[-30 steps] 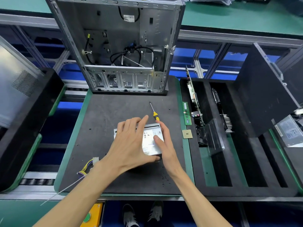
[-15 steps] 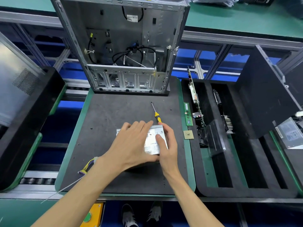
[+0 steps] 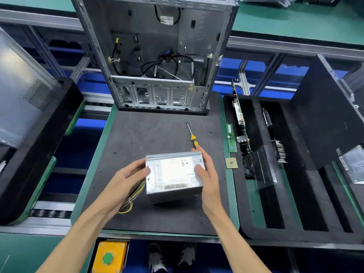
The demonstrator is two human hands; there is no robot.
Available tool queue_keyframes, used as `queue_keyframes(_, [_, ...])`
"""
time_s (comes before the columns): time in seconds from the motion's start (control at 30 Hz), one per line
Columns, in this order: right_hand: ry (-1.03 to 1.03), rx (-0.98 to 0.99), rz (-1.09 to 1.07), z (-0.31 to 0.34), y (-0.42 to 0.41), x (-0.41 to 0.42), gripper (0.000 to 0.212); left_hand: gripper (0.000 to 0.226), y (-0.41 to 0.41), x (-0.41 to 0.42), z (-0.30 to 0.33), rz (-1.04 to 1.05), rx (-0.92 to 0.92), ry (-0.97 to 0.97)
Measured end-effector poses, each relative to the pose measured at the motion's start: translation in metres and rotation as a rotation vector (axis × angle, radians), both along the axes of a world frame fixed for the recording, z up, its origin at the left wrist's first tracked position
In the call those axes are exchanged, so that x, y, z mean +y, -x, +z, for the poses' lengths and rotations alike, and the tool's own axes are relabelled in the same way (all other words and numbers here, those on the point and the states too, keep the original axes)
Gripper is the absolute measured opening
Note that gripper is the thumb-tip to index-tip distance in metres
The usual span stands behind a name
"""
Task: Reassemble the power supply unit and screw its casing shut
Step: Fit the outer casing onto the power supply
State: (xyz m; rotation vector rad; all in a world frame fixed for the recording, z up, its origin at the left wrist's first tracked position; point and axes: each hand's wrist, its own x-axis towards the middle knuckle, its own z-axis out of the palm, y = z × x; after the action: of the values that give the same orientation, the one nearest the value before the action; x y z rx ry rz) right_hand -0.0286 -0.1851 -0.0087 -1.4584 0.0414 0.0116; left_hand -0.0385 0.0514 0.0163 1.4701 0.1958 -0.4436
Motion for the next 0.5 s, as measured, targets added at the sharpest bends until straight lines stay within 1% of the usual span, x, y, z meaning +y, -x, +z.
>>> queue_keyframes(0.1, [-0.001,-0.010,0.036,0.001,-0.001,0.000,0.066,0.050,-0.003,-0.004,-0.001,0.061,-0.027,0.023])
queue_keyframes(0.2, [-0.003,-0.041,0.036,-0.001,-0.002,0.000,0.069,0.042,-0.004,-0.008,-0.001,0.103,-0.043,0.033])
queue_keyframes(0.27, [0.011,-0.069,0.016,-0.002,-0.001,0.002,0.061,0.040,-0.004,-0.009,0.001,0.113,-0.063,0.017])
queue_keyframes(0.33, [0.023,-0.097,-0.061,-0.001,-0.001,0.008,0.049,0.041,-0.003,-0.011,0.002,0.114,-0.108,-0.025])
queue_keyframes(0.37, [0.031,-0.105,-0.114,-0.001,-0.001,0.012,0.045,0.038,-0.002,-0.012,0.003,0.115,-0.138,-0.052])
queue_keyframes(0.43, [0.036,-0.116,-0.200,-0.003,-0.002,0.016,0.042,0.026,-0.002,-0.013,0.002,0.115,-0.206,-0.126])
queue_keyframes(0.5, [0.039,-0.133,-0.235,-0.005,-0.004,0.018,0.041,0.026,-0.002,-0.009,0.002,0.086,-0.268,-0.243])
